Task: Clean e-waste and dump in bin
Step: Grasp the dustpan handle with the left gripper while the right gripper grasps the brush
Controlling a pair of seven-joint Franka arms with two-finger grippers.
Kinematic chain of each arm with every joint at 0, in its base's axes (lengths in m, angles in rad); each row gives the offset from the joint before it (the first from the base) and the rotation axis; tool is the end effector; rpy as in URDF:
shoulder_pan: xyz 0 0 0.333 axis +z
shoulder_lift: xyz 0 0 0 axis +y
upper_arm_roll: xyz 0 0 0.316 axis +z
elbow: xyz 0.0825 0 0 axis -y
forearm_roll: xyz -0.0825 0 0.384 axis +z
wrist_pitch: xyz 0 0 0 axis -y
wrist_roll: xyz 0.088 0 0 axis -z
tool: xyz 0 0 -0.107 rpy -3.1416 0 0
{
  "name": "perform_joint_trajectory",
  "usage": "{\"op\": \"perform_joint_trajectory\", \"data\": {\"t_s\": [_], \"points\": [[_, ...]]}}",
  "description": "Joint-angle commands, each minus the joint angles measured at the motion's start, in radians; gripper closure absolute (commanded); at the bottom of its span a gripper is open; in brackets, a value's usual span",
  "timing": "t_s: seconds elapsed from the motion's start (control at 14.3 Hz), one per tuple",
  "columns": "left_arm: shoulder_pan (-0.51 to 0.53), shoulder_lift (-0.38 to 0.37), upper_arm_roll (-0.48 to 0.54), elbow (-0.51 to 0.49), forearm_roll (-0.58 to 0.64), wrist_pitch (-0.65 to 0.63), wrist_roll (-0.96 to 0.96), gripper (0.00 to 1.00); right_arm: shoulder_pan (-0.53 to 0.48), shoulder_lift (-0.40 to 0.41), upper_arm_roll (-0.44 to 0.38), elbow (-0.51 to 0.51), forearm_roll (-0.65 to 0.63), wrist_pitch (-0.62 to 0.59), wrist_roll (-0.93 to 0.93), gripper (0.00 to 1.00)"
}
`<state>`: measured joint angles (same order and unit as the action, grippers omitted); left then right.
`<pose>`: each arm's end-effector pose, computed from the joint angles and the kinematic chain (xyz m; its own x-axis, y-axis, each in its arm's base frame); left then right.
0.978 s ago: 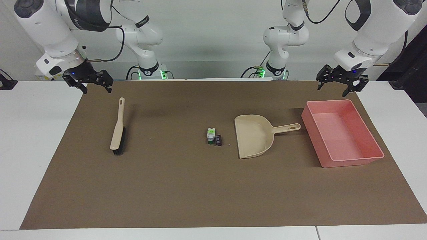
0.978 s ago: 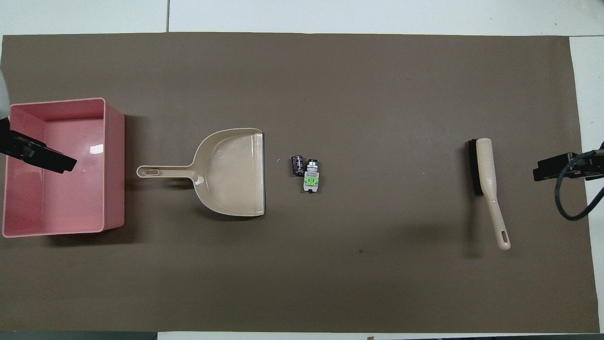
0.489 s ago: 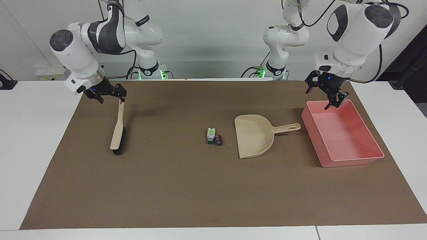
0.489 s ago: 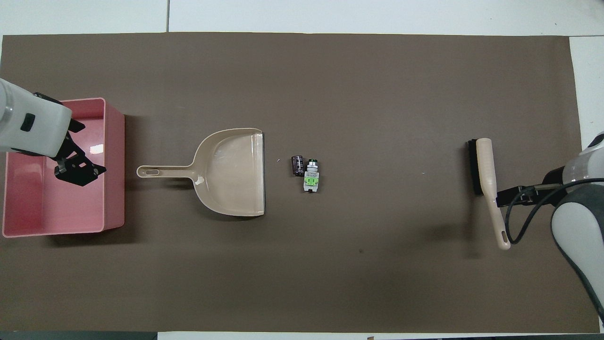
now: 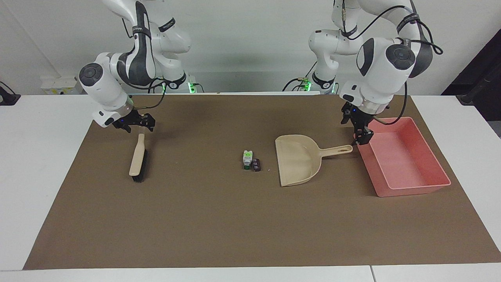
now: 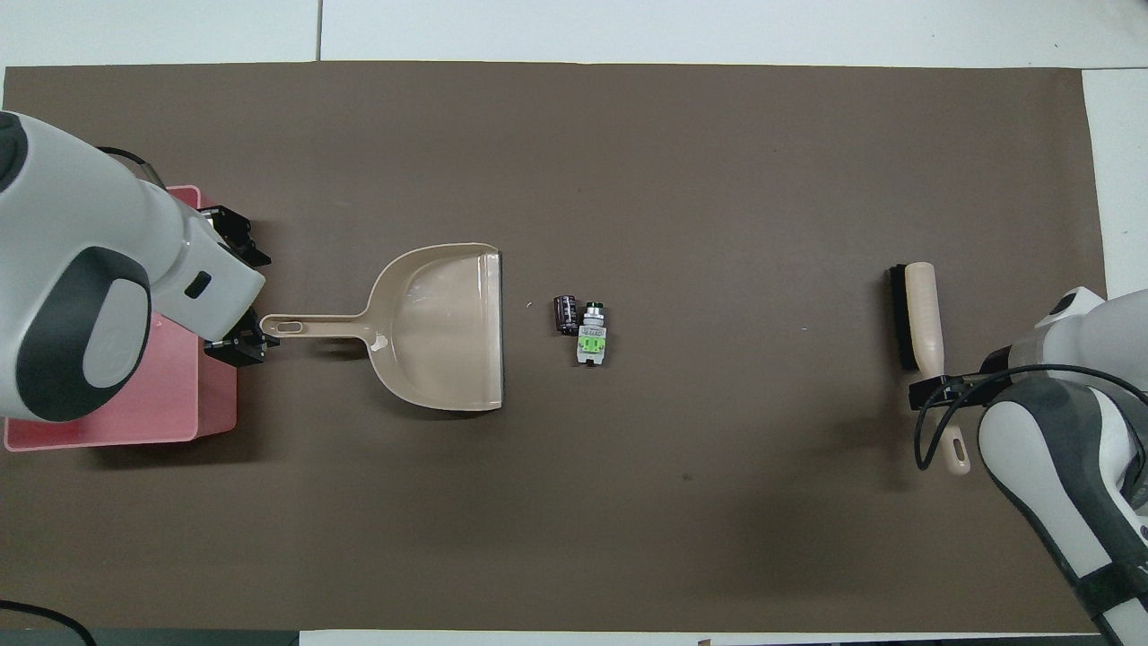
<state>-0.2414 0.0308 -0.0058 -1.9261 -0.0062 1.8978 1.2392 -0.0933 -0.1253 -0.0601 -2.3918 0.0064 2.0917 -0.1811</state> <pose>0.5434 -0.1376 0.4661 0.0861 -0.9962 -0.0136 -0.9946 -0.0867 0.0578 0.4527 -0.0696 0.3533 0.9852 0.0285 -0.1691 0.0214 -0.9988 -0.0436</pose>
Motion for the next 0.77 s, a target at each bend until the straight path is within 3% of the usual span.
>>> {"op": "perform_joint_trajectory", "data": {"t_s": [0.0, 0.28, 0.49, 0.7], "points": [[-0.025, 0.001, 0.007, -0.114, 0.017, 0.162, 0.01, 0.03, -0.04, -0.011, 0.005, -0.035, 0.014, 0.03, -0.057, 0.06], [-0.041, 0.031, 0.007, -0.191, 0.017, 0.268, 0.002, 0.03, -0.037, -0.014, 0.005, -0.05, 0.014, 0.047, -0.052, 0.16], [-0.051, 0.029, 0.007, -0.278, 0.017, 0.401, 0.0, 0.04, -0.031, -0.019, 0.005, -0.059, 0.014, 0.044, -0.063, 0.18], [-0.052, 0.021, 0.004, -0.306, 0.017, 0.415, -0.013, 0.04, -0.031, -0.023, 0.006, -0.067, 0.014, 0.034, -0.067, 0.22]]}}
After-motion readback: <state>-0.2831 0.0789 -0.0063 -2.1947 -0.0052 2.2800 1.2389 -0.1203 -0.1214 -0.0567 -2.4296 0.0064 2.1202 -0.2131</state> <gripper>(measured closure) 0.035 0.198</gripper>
